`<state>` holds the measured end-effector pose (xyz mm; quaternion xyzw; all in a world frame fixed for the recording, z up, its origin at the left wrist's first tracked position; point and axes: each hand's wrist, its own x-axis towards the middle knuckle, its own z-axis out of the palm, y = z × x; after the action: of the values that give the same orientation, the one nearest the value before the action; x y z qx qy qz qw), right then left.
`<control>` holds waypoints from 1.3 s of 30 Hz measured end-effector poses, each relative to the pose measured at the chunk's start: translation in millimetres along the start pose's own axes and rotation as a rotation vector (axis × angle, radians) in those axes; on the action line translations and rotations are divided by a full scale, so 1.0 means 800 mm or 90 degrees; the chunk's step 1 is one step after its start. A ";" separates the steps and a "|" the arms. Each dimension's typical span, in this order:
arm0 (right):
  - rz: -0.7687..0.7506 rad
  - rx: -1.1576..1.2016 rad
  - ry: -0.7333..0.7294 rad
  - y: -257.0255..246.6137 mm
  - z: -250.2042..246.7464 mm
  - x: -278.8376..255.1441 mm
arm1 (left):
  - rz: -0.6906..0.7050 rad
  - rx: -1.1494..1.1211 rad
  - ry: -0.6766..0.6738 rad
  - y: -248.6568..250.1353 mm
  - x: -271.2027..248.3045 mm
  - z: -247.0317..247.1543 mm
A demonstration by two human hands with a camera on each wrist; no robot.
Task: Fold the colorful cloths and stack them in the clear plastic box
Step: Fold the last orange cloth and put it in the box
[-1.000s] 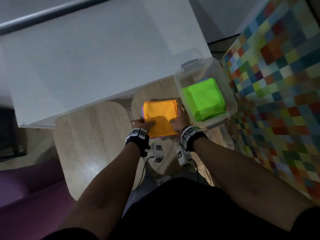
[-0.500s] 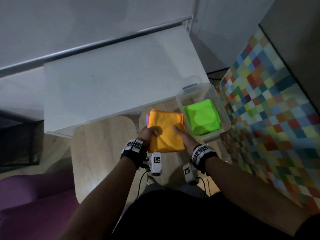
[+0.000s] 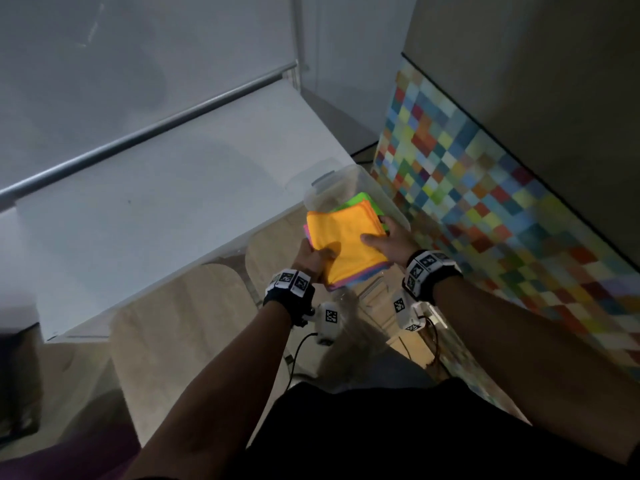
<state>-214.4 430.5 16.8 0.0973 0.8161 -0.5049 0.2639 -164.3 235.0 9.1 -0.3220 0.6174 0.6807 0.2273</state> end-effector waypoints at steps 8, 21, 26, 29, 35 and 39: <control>-0.040 -0.099 0.063 -0.026 -0.049 0.050 | 0.036 0.015 0.035 0.044 0.019 0.042; -0.252 -0.418 -0.036 0.000 -0.040 0.069 | 0.122 0.719 0.157 0.038 0.028 0.074; -0.239 -0.390 -0.053 0.013 -0.035 0.068 | 0.074 0.558 0.225 0.042 0.032 0.094; -0.257 -0.344 0.037 0.021 -0.041 0.075 | 0.039 0.446 0.277 0.044 0.035 0.104; -0.216 -0.336 0.032 0.031 -0.051 0.080 | -0.038 0.363 0.279 0.052 0.044 0.118; -0.304 -0.419 -0.005 0.042 -0.050 0.084 | -0.001 0.383 0.298 0.047 0.051 0.124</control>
<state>-269.9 474.3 -30.8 -0.1864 0.9327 -0.2643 0.1597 -234.5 324.1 8.7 -0.3880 0.8246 0.3773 0.1650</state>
